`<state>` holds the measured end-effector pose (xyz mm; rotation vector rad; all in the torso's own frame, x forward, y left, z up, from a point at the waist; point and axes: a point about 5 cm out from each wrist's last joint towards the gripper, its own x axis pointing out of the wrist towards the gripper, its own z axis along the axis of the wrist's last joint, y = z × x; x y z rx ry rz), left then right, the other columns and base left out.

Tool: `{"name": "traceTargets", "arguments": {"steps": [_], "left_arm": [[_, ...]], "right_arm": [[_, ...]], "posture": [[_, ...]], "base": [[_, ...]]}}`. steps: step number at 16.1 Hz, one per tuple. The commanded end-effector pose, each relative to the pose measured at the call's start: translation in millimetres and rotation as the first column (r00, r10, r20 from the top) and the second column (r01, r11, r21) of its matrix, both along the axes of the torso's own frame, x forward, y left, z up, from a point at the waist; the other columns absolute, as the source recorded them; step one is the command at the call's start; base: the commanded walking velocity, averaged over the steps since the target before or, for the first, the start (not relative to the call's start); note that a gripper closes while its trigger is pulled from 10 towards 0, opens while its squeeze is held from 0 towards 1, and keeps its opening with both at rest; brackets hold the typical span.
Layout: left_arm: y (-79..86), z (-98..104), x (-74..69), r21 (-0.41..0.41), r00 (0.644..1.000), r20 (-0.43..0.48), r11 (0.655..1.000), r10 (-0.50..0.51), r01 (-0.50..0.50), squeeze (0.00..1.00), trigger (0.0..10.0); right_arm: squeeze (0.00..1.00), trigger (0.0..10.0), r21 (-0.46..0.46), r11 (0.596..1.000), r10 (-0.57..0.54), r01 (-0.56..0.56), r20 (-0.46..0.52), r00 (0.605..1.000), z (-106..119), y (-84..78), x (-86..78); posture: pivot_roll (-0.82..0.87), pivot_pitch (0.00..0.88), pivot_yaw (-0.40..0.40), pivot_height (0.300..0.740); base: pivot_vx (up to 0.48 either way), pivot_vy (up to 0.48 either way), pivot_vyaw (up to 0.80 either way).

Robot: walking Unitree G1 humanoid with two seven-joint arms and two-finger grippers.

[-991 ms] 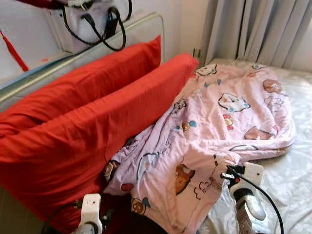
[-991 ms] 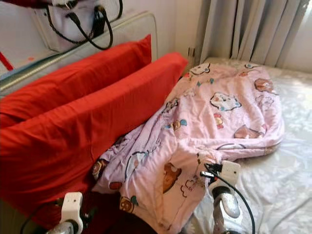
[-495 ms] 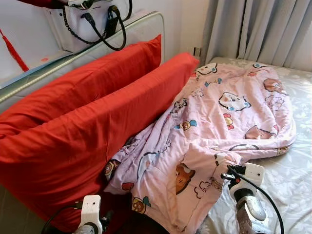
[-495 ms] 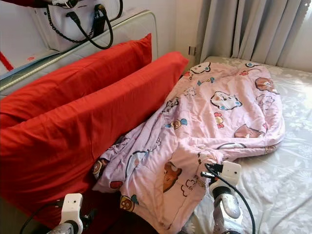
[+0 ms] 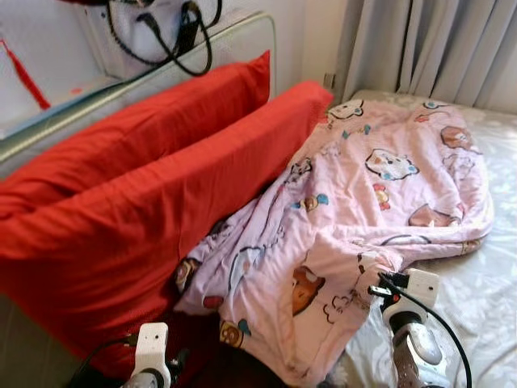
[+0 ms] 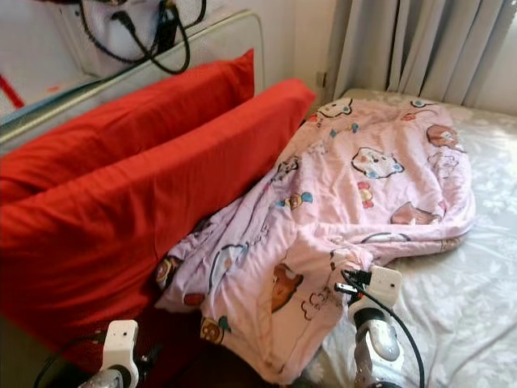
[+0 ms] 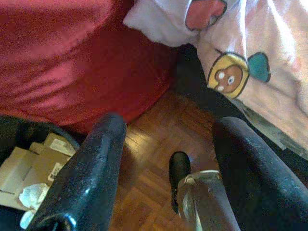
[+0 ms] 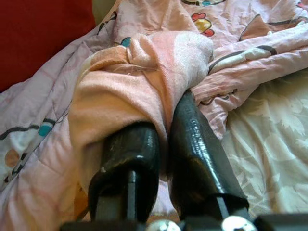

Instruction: Clean up the room

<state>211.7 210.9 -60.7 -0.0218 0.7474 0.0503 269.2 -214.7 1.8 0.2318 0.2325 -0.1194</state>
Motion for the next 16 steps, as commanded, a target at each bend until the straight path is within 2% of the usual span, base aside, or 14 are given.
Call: {"name": "traceTargets", "arguments": {"steps": [1,6,11,13,16], "left_arm": [[2.9,-3,-5.5,0.0,1.0,-0.02,1.0,0.014,-0.014,0.0,10.0],[3.9,-3,-6.5,0.004,1.0,-0.024,1.0,0.014,-0.014,0.0,10.0],[4.3,-4,-7.5,0.005,0.999,-0.029,1.0,0.013,-0.013,0.0,10.0],[4.6,-4,-7.8,0.005,0.999,-0.031,1.0,0.013,-0.013,0.0,10.0],[5.2,-4,-8.3,0.01,0.999,-0.035,1.0,0.01,-0.01,0.0,10.0]], "right_arm": [[0.0,10.0,0.003,1.0,-0.007,0.007,0.018,1.0,3,0.6,2.2],[0.0,10.0,0.003,1.0,-0.011,0.011,0.016,1.0,3,0.7,1.6],[0.0,10.0,-0.036,0.993,-0.109,0.112,0.072,0.991,13,-14.1,3.7],[0.0,10.0,-0.075,0.98,-0.176,0.187,0.128,0.976,24,-24.8,6.8],[0.0,10.0,-0.145,0.963,-0.199,0.229,0.199,0.96,39,-33.8,12.0]], "posture": [[0.04,0.008,0.049,0.74],[0.04,0.01,0.049,0.74],[0.05,0.009,0.05,0.74],[0.05,0.009,0.051,0.74],[0.05,0.008,0.05,0.74]], "base": [[-0.334,0.0,0.0],[-0.327,0.0,0.0],[-0.293,0.0,0.0],[-0.276,0.0,0.0],[-0.266,0.0,0.0]]}}
